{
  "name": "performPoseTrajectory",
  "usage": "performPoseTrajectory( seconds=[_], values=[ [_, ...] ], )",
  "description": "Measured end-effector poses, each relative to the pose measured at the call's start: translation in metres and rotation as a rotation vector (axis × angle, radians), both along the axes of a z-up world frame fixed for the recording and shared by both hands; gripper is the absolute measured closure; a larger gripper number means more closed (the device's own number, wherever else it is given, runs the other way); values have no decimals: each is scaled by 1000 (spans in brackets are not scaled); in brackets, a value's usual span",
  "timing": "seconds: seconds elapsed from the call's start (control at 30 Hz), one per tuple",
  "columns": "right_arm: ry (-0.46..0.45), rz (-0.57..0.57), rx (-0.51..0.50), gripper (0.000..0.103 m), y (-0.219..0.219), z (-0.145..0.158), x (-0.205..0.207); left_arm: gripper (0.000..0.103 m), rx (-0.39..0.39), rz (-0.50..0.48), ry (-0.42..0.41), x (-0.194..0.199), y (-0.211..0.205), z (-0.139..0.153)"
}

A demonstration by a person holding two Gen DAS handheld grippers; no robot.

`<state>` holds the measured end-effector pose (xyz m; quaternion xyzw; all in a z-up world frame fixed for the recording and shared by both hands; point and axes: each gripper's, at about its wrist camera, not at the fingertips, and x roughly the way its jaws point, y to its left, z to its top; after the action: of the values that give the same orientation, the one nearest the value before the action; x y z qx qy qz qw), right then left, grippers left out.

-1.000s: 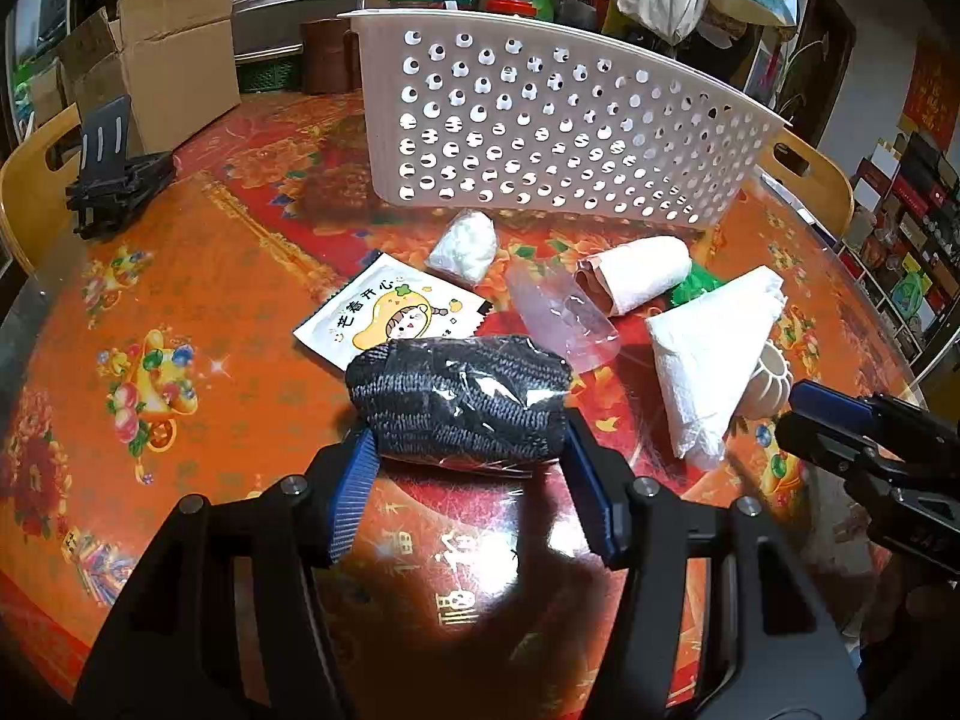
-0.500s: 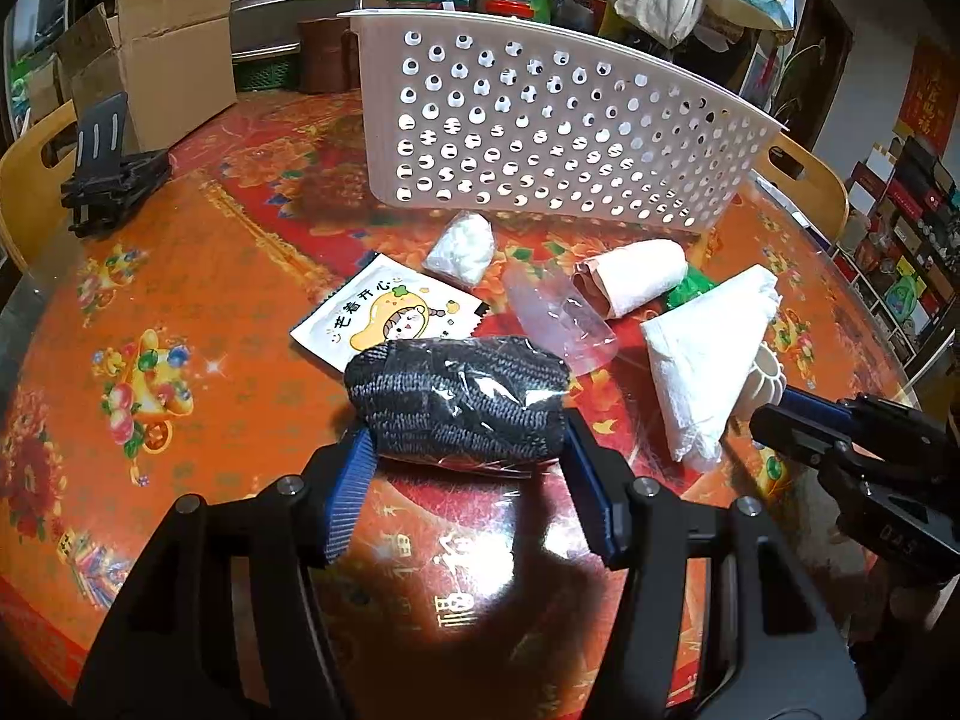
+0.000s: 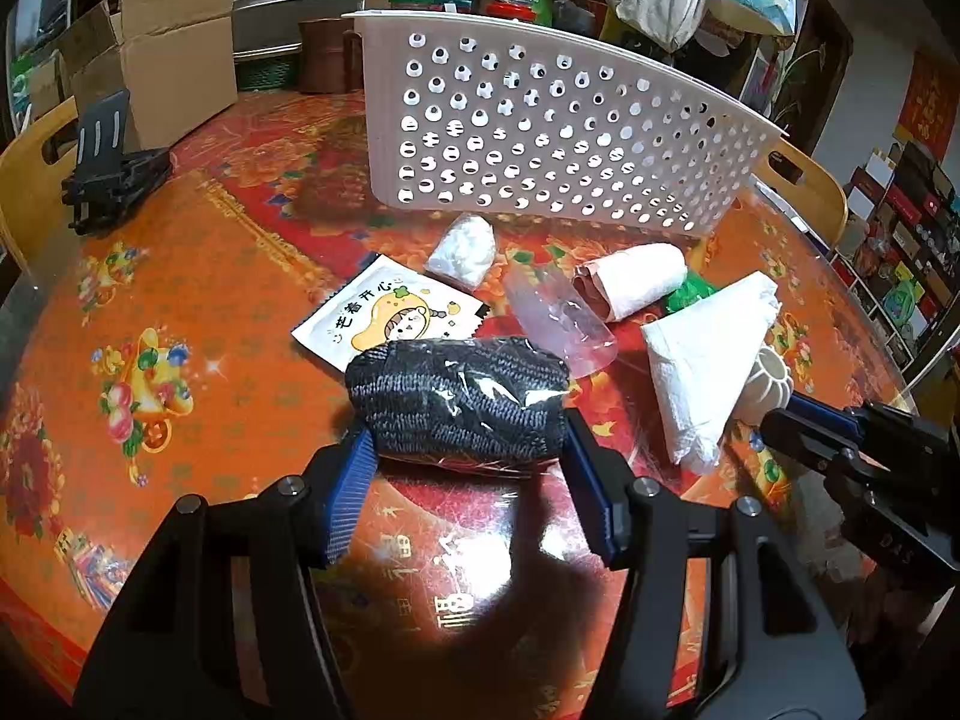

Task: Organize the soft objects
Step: 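Carry the black sock bundle and white ribbed ball into the white basket with both tools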

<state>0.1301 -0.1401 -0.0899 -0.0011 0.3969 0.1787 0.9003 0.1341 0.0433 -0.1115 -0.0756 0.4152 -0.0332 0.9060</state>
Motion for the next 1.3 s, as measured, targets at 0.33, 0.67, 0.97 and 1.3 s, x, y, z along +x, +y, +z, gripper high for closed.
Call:
performPoseTrajectory(
  seconds=[0.33, 0.67, 0.97, 1.3],
  values=[
    [-65, -19, -1, 84, -13, 22, -18, 48, 6, 24, -51, -10, 2, 9],
    [-145, -19, -2, 84, -24, 58, -21, 49, 15, 6, -132, -20, 0, 55],
    [-250, -14, 5, 84, -38, 130, 21, 49, 36, -46, -231, 13, -2, 139],
    [-182, 15, -91, 84, -16, 162, 106, 49, 51, -55, -131, 124, -6, 188]
  ],
)
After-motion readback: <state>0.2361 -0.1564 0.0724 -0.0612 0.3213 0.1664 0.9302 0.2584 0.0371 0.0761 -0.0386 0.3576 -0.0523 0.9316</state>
